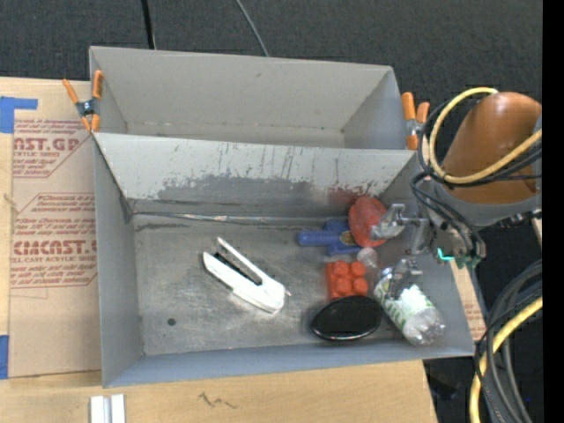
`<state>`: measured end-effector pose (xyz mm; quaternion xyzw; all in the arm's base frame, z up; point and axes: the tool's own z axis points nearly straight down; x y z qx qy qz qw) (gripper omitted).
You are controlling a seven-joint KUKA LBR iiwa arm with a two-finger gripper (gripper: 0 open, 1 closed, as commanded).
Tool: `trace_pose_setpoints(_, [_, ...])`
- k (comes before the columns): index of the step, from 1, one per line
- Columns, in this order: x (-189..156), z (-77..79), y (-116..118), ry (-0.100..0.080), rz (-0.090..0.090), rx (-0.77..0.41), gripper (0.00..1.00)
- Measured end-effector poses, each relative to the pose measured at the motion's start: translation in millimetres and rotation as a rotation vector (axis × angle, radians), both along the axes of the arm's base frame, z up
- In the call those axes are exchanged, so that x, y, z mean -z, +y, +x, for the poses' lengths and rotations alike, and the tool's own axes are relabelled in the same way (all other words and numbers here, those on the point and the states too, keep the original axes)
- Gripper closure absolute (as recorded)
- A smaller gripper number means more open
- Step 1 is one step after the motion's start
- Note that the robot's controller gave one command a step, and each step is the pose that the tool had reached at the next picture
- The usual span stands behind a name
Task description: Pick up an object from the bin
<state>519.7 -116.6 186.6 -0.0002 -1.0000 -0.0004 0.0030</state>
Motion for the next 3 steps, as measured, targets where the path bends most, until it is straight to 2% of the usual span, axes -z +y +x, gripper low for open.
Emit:
trace_pose_setpoints(1, [-4,1.9,0,-0.008,-0.001,-0.001,0.0])
trace_pose_setpoints(2, [104,25.9,13,-0.018,-0.002,-0.009,1.0])
trace_pose_setpoints(3, [104,25.9,13,-0.018,-0.002,-0.009,1.0])
